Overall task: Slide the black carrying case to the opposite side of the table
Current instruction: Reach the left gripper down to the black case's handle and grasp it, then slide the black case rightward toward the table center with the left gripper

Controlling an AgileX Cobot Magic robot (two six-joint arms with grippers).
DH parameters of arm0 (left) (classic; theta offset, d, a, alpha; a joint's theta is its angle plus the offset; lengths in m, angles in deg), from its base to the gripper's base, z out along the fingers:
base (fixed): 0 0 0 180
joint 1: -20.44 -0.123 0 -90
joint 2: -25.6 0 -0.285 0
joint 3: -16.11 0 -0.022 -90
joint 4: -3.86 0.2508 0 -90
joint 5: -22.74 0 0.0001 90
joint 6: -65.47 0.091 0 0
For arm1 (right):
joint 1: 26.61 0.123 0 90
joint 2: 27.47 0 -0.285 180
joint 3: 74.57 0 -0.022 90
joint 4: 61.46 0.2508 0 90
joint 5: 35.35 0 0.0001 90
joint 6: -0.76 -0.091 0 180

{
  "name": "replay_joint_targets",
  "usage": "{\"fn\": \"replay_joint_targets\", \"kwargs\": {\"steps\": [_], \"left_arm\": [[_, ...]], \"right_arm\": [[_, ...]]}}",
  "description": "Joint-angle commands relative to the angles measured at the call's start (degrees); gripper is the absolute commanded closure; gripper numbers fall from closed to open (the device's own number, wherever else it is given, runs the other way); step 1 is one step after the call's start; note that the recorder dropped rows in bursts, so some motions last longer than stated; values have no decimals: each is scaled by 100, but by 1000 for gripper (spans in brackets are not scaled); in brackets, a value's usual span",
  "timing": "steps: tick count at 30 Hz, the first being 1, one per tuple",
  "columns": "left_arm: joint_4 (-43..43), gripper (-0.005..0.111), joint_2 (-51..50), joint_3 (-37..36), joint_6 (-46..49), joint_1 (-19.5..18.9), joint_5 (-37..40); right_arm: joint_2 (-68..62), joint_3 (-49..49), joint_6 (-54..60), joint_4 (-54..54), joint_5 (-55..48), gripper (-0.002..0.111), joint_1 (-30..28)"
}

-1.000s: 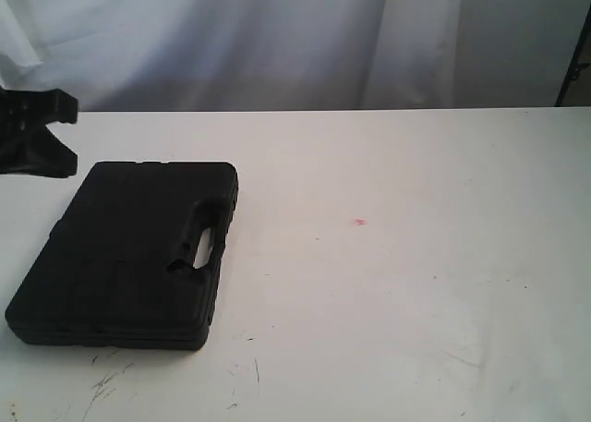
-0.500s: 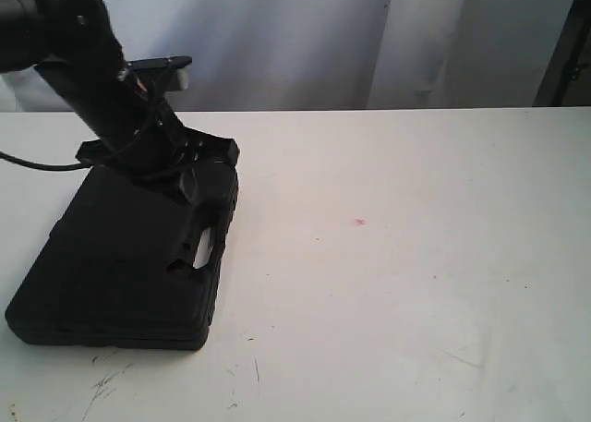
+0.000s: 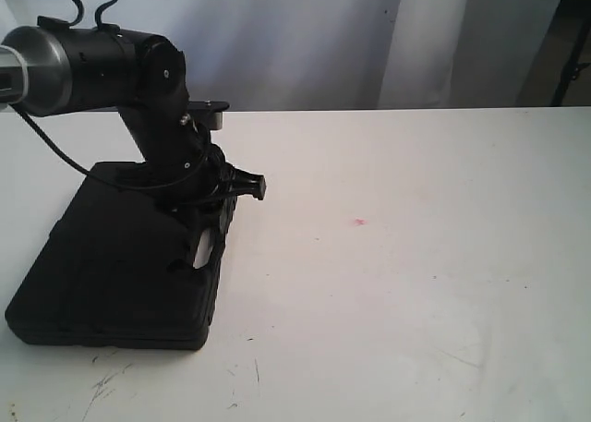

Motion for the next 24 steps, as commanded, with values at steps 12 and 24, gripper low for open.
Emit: {"fn": "replay_joint_targets", "kwargs": {"steps": [12,24], "left_arm": [[-258,51,-461,328,-62,32,-116],[-574,74,-899,402,-258,38,-301]], "right_arm": [[32,16,1,22,64,108,0],[32,16,1,22,64,108,0]]}}
